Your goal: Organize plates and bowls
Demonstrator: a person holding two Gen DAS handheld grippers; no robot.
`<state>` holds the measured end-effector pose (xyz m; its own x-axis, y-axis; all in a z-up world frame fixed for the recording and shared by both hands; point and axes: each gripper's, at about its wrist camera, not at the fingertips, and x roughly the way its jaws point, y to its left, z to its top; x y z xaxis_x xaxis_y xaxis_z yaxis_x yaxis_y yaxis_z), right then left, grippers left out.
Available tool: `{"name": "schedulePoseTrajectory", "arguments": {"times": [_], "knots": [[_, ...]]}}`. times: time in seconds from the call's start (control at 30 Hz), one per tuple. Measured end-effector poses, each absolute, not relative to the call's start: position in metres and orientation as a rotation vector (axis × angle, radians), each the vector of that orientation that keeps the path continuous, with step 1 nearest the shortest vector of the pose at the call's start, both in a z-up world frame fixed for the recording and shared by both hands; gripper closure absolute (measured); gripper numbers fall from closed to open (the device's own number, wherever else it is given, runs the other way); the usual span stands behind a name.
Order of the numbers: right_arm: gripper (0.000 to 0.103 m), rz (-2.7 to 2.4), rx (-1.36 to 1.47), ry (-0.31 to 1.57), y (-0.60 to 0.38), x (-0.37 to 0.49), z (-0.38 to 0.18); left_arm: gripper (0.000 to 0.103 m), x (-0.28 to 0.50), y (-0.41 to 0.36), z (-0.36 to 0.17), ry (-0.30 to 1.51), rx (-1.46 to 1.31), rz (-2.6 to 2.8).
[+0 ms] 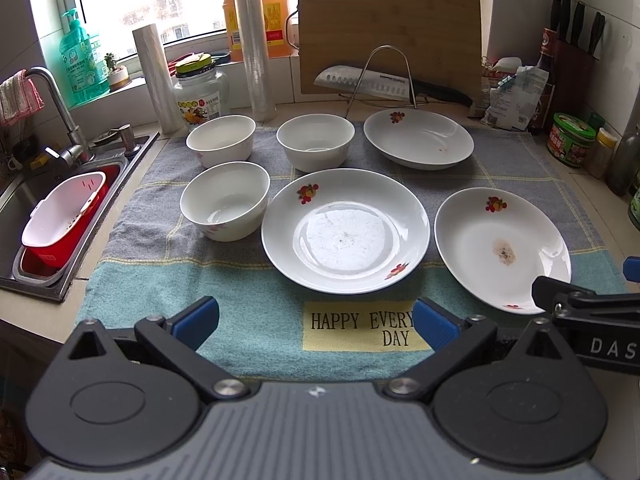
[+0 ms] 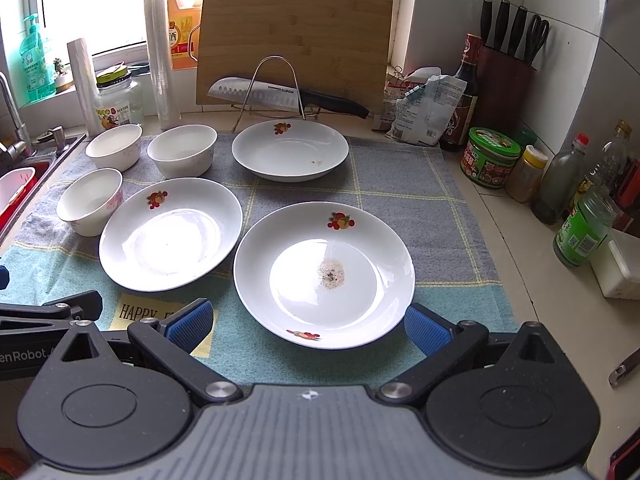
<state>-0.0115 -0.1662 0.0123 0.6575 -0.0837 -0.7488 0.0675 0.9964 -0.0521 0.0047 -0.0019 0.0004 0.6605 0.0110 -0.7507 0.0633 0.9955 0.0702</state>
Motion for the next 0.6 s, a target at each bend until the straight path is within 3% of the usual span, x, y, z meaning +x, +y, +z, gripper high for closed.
{"name": "schedulePoseTrajectory", "arguments": {"times": [0.6], "knots": [[0.0,-0.089,-0.023,0.845,-0.1678,-0.013,0.015,0.001,0.0039,-0.0046,0.0023,0.847,0.093,-0.029]]}}
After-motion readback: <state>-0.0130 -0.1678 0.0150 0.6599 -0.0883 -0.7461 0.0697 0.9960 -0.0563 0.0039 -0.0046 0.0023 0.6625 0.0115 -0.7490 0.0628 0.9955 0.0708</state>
